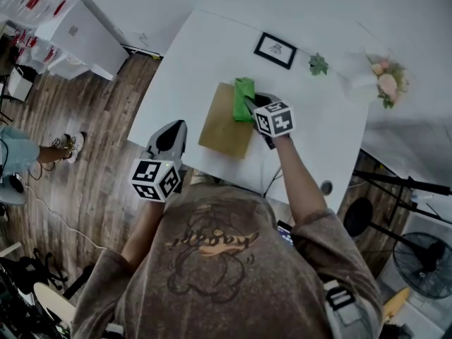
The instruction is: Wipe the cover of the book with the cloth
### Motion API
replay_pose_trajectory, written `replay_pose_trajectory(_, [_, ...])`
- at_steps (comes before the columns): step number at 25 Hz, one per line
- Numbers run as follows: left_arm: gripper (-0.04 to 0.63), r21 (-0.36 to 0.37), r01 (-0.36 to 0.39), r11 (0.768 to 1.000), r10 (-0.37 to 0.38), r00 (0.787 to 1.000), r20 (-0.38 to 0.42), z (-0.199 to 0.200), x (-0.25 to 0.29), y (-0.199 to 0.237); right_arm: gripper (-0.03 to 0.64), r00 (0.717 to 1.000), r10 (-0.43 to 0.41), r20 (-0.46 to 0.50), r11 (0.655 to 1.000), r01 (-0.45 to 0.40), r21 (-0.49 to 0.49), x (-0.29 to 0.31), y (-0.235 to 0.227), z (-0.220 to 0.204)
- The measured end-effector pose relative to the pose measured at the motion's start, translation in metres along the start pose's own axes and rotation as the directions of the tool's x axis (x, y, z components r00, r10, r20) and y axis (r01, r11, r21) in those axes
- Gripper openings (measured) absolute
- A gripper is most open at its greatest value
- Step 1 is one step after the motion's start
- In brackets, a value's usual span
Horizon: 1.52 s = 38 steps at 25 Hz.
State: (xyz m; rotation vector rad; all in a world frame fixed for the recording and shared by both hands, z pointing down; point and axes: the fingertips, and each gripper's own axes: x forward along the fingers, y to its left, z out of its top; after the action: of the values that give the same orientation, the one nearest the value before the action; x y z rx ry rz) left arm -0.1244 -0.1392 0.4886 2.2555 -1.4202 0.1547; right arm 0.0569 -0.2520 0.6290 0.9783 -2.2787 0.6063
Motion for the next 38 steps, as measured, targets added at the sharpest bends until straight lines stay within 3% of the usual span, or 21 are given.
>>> replay_pose_trajectory(10, [0.005,0.015,0.054,0.998,-0.054,0.998,-0.026,-0.006,0.017,-0.018,0.063,0.998,-0.065,0.014,0.995,0.064,0.073,-0.023,-0.021,-0.02])
replay_pose_trajectory(17, [0.005,0.037,0.132,0.991,-0.131,0.99,-0.043,-0.005,0.039,-0.045,0.061,0.996,-0.083,0.021,0.982,0.078,0.172,-0.049,-0.03,-0.046])
replay_pose_trajectory(23, [0.005,0.065,0.198,0.978,-0.195,0.979,-0.052,0.001,0.057,-0.064,0.06,0.987,-0.16,0.03,0.963,0.149,0.226,-0.086,-0.054,-0.062])
replay_pose_trajectory(28, [0.005,0.103,0.263,0.959,-0.259,0.965,-0.053,0.014,0.074,-0.084,0.061,0.967,-0.249,0.062,0.941,0.226,0.252,-0.124,-0.072,-0.064])
replay_pose_trajectory(38, [0.005,0.151,0.366,0.918,-0.364,0.93,-0.041,0.034,0.096,-0.127,0.061,0.903,-0.337,0.267,0.927,0.27,0.258,-0.203,-0.069,-0.018])
